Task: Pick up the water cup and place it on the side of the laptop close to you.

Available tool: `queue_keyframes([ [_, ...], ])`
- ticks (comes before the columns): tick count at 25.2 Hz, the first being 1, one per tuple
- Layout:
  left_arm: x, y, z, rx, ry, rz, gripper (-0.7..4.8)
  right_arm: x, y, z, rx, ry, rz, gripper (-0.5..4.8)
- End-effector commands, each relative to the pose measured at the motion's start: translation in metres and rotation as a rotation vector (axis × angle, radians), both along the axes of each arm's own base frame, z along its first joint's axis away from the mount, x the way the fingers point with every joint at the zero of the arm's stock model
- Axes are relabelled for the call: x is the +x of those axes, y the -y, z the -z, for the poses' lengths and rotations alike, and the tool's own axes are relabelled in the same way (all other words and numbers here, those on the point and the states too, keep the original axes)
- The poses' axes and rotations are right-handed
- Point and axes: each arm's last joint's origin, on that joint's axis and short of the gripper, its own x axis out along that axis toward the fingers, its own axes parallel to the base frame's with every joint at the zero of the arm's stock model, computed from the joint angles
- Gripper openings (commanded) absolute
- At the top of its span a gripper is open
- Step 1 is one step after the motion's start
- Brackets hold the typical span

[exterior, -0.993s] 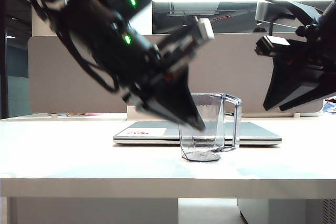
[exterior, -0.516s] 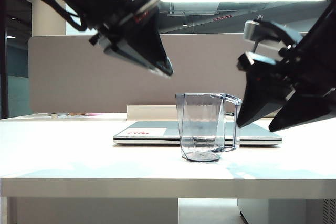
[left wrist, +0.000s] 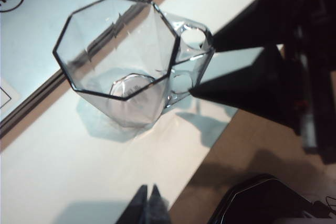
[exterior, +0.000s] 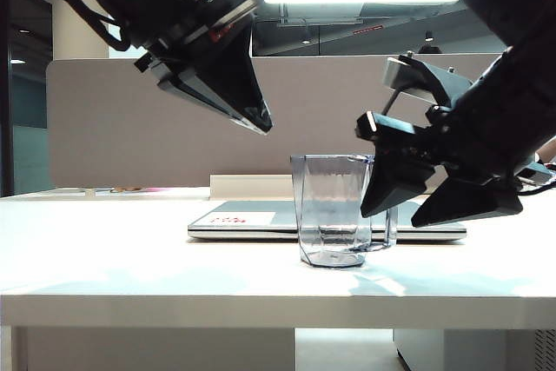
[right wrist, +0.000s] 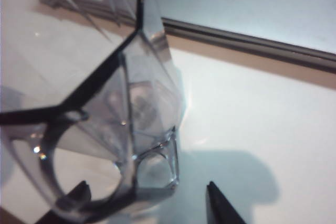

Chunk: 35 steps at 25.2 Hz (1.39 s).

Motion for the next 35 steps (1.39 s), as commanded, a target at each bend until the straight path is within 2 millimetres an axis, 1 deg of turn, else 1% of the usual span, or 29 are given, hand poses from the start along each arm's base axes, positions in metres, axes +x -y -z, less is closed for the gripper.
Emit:
queue_keyframes([
  [1, -0.001, 0.000, -0.002, 0.000, 0.013, 0.000, -0.06, 0.004, -0.001, -0.002, -0.005, 0.041, 0.045, 3.05],
  [9, -0.001, -0.001, -0.002, 0.007, 0.013, -0.005, -0.06, 0.007, -0.001, 0.001, -0.038, 0.069, 0.082, 3.05],
  [11, -0.001, -0.001, -0.002, 0.007, 0.013, -0.005, -0.06, 0.008, -0.001, 0.001, -0.066, 0.096, 0.065, 3.05],
  [16, -0.001, -0.001, -0.002, 0.007, 0.013, -0.005, -0.06, 0.010, 0.003, 0.001, -0.118, 0.124, 0.108, 3.05],
  [22, -0.001, -0.001, -0.002, 0.007, 0.013, -0.005, -0.06, 0.015, 0.010, 0.001, -0.116, 0.122, 0.139, 3.05],
  [27, -0.001, -0.001, -0.002, 0.007, 0.013, -0.005, -0.06, 0.015, 0.010, 0.001, -0.116, 0.121, 0.138, 3.05],
  [31, -0.001, -0.001, -0.002, 0.007, 0.013, -0.005, -0.06, 0.014, 0.008, 0.001, -0.091, 0.107, 0.094, 3.05],
  [35, -0.001, -0.001, -0.002, 0.007, 0.013, -0.005, -0.06, 0.012, 0.009, 0.002, -0.101, 0.089, 0.090, 3.06],
])
